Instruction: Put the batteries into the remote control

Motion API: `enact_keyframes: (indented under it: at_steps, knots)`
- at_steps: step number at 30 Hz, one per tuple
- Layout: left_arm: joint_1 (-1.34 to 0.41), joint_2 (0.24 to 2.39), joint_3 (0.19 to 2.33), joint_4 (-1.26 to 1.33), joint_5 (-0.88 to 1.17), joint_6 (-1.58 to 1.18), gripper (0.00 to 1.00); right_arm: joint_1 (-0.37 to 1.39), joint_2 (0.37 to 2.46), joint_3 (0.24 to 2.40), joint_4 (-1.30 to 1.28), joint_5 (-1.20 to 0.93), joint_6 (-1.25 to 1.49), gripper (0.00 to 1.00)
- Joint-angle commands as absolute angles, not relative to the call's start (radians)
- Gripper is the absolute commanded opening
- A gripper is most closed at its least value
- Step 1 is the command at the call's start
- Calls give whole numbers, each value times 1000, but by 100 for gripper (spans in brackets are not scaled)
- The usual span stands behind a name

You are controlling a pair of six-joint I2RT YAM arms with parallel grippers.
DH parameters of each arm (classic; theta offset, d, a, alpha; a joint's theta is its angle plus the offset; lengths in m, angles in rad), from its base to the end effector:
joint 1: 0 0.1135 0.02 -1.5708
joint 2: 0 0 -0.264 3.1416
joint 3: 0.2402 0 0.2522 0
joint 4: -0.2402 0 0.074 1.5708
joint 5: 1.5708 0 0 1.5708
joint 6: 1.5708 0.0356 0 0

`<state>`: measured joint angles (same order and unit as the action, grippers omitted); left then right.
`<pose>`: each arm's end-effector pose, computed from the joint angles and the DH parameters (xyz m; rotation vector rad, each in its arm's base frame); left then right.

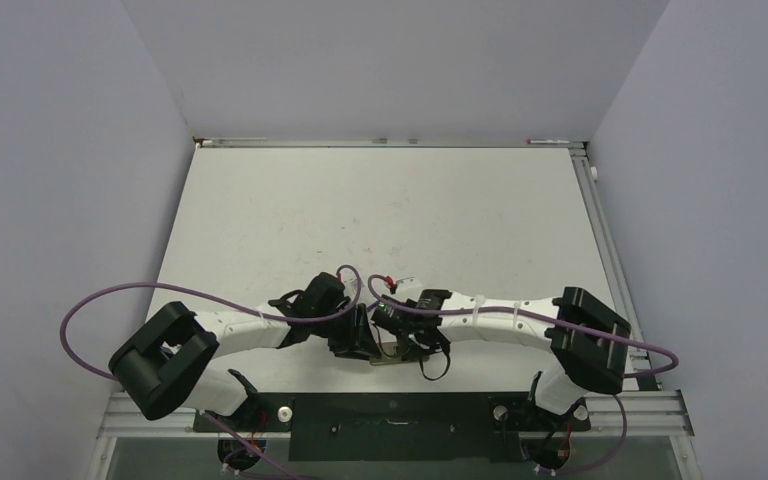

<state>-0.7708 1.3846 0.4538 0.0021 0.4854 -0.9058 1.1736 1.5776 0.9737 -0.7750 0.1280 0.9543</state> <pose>0.1525 -0.1713 0.1278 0.0416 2.8397 -1.1685 0.1119 0.2549 0.1805 -0.3029 2.9173 0.1555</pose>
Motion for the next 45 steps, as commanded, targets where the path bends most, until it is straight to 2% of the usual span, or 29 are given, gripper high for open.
enact_keyframes:
  at_steps: [1, 7, 17, 27, 36, 45]
  knots:
    - [-775, 1365, 458, 36, 501, -890, 37, 1182, 1635, 1003, -754, 120, 943, 20]
    - [-774, 1357, 460, 25, 500, -872, 37, 1166, 1666, 1017, -753, 75, 908, 15]
    - [-774, 1331, 479, -46, 476, -831, 37, 1119, 1657, 973, -708, -80, 866, 13]
    - [-773, 1330, 488, -67, 476, -806, 37, 1062, 1659, 1012, -720, -118, 823, 9]
    - [-773, 1333, 496, -83, 473, -793, 37, 1060, 1622, 1084, -775, -71, 811, 9]
    - [-772, 1333, 518, -105, 468, -788, 37, 1045, 1573, 1132, -841, 29, 816, 18]
